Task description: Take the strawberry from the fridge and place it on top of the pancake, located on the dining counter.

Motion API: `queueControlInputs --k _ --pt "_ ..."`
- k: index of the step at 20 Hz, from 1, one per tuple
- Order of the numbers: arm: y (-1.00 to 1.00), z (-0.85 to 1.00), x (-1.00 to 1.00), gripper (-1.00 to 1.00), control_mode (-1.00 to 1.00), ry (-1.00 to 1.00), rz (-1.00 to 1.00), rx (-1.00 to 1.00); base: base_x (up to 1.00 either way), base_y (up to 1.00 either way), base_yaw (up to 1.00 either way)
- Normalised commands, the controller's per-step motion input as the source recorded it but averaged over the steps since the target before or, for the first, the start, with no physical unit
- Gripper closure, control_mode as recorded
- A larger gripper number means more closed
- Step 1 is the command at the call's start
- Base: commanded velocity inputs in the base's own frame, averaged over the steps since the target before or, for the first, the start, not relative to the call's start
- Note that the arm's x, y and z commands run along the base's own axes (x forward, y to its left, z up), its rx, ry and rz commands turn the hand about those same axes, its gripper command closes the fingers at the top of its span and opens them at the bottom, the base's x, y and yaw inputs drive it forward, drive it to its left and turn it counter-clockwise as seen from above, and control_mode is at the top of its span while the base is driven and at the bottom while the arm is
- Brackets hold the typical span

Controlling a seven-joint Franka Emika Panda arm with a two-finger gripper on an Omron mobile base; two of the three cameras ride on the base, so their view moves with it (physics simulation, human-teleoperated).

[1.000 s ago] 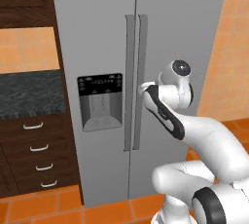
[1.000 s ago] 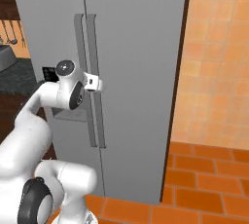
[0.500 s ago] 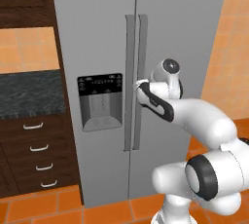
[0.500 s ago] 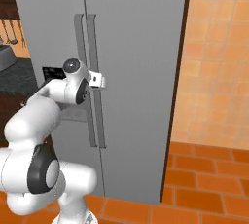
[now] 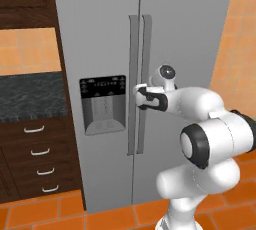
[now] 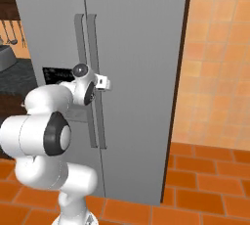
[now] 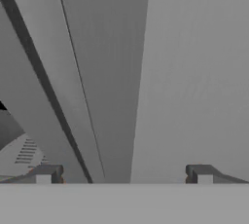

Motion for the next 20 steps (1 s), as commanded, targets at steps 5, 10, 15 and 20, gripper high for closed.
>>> queueControlInputs --k 5,10,15,20 --pt "0.00 -0.28 0.63 -1.00 -1.00 -0.01 0.00 0.00 0.00 0.00 0.00" --pt "0.00 -0.35 0.66 -1.00 -1.00 -0.04 0.00 0.00 0.00 0.00 0.00" --pt "0.00 -0.55 0.69 1.00 -1.00 -0.13 0.00 -0.01 0.00 0.00 0.00" --pt "-0.49 -0.22 0.28 1.00 -1.00 0.14 -0.07 0.01 0.00 0.00 0.00"
